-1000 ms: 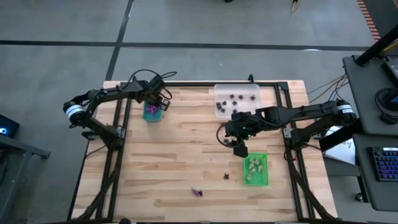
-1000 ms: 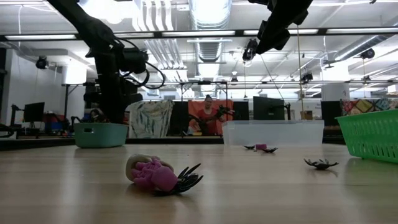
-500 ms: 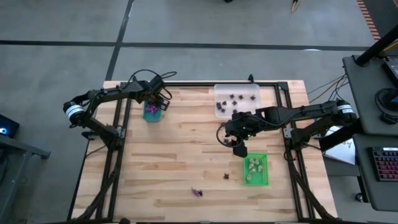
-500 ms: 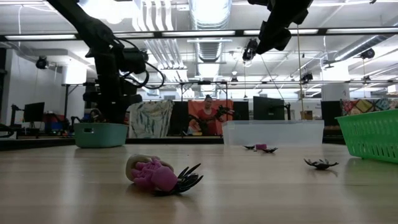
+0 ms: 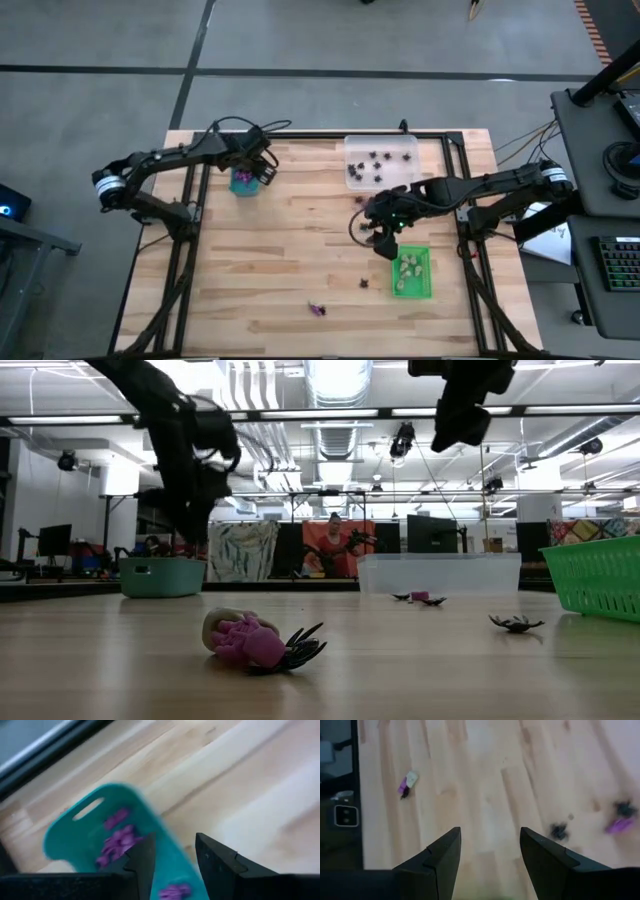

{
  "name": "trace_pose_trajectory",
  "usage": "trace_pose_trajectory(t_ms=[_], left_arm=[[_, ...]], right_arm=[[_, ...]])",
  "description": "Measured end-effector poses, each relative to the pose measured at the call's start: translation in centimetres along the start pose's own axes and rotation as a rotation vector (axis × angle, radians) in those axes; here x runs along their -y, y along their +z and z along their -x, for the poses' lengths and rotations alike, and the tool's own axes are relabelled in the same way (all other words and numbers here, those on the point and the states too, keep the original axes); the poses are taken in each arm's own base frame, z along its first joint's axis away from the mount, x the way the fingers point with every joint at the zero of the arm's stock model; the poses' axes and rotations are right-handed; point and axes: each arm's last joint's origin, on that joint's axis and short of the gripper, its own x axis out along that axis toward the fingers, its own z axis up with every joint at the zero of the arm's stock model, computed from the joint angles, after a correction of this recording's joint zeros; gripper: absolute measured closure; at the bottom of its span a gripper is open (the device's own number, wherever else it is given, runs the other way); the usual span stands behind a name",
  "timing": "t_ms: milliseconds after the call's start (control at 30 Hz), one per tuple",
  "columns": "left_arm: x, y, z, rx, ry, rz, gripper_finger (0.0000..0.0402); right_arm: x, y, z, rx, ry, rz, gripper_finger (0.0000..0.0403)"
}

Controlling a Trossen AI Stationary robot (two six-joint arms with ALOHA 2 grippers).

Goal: Sort Halloween decoration
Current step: Put the black spider toy into the white bin

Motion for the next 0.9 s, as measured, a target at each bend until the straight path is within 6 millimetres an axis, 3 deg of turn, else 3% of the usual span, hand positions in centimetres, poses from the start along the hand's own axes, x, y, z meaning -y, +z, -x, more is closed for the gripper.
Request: trace_pose_trajectory(t_ms=[333, 600, 767, 900], left_arm=[[7.2, -2.3, 6.5, 0.314, -0.3, -0.223, 0.0278], [12.8, -5.0, 10.2, 0.545, -0.558, -0.449, 0.0278], [15.7, -6.7, 11.1, 0.647, -0.621, -0.543, 0.0278], [17.4, -7.5, 10.5, 0.689, -0.597, -0.572, 0.0278]], right_arm=[[-2.8, -1.6, -3.0, -0.122, 0.009, -0.162, 0.0207], [-3.8, -2.7, -4.7, -0.206, -0.015, -0.193, 0.0207], [-3.4, -3.5, -4.7, -0.275, -0.081, -0.258, 0.0207], [-3.3, -3.6, -4.7, -0.278, -0.108, -0.252, 0.0207]])
